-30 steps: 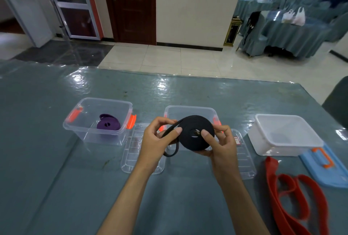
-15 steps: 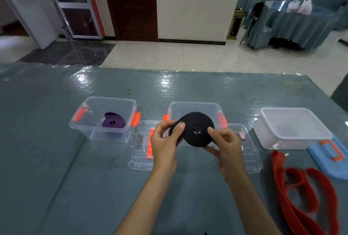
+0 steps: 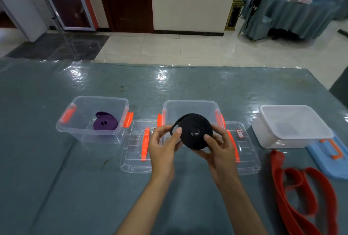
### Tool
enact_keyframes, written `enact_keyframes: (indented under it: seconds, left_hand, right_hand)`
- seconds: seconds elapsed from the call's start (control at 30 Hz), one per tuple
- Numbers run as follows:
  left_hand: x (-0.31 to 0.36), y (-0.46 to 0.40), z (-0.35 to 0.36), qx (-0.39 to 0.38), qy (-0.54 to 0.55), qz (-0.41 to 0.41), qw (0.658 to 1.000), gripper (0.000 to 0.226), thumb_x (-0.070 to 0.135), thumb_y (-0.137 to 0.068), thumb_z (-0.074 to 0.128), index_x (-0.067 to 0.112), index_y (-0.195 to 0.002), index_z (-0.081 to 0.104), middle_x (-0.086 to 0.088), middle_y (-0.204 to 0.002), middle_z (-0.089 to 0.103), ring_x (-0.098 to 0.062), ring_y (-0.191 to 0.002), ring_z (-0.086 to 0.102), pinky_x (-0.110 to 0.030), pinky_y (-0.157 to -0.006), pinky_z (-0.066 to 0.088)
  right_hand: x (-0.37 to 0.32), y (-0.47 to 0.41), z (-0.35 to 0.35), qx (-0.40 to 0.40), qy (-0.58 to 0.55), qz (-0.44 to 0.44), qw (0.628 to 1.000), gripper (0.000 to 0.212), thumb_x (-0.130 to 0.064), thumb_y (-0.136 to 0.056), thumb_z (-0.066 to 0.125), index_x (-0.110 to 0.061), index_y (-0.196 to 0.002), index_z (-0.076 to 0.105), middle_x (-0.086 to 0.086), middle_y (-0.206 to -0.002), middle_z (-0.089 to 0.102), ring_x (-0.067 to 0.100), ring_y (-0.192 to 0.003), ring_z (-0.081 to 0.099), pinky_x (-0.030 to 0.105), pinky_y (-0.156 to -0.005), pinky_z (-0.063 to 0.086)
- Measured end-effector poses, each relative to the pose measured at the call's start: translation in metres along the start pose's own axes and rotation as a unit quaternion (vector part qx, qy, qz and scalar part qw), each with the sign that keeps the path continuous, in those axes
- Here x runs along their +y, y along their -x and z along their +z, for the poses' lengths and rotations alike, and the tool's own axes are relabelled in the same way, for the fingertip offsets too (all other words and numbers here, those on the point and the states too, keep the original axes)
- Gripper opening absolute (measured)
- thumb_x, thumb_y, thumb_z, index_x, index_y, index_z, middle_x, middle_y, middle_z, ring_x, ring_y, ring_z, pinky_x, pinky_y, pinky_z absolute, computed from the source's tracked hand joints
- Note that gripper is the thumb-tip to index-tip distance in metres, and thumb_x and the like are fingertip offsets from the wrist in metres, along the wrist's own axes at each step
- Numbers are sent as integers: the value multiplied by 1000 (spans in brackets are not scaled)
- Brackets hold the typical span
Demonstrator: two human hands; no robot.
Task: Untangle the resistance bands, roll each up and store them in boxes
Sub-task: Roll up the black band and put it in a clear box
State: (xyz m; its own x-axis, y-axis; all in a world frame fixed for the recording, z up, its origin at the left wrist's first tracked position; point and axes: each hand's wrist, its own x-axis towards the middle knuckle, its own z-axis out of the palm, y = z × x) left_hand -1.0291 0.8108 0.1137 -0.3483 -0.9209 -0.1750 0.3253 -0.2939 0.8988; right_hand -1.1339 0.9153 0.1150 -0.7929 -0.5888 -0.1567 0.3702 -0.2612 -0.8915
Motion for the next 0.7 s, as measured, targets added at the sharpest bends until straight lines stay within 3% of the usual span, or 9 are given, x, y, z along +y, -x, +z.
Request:
enact_keyframes:
  seconds: [0.13,0.27,0.4,0.53,0.63,0.7]
  left_hand:
    - [-10,-26,12,35,-19,-32,999,17,16,-83,89,27,-92,80,5,-105,77,-23,-106,75,-35,-78,64]
    - [-18,-62,31,34,-68,-44,996,19,12,-82,89,23,-96,82,1,-107,79,-26,-111,73,-48,-95,62]
    - [-29,-105,59,38,-116,-68,990,22,13,-80,90,24,-97,80,1,-107,76,-24,-105,74,-50,-94,62]
    - [-54,-144,81,75,-161,-107,978,23,13,-79,91,18,-89,71,-7,-99,75,-32,-96,74,-51,-93,61]
    - [-77,-166,86,69,-203,-124,969,22,10,-81,88,16,-75,68,-6,-82,73,-25,-80,68,-44,-83,59]
    - [-92,-177,85,72,-222,-133,963,24,7,-81,87,16,-73,66,-3,-76,70,-22,-75,65,-38,-77,55]
  right_hand:
    - [6,-18,-7,14,49,43,998,24,-2,-92,75,-18,-109,70,5,-116,75,24,-110,75,46,-77,65]
    - [3,-54,-14,28,152,31,987,22,-1,-89,79,0,-105,64,2,-100,79,26,-102,76,37,-77,66]
    - [1,-99,-17,46,205,21,977,28,-1,-87,83,-8,-110,69,6,-103,76,26,-94,78,32,-74,64]
    - [10,-151,-23,40,347,41,936,35,-7,-89,81,-14,-122,70,11,-105,75,28,-92,75,48,-84,63]
    - [25,-185,-32,24,429,65,900,35,-10,-87,83,-9,-119,69,12,-102,76,30,-88,74,46,-83,61]
    - [36,-202,-38,14,432,92,897,35,-4,-86,83,-6,-116,67,17,-103,74,34,-92,74,53,-86,61]
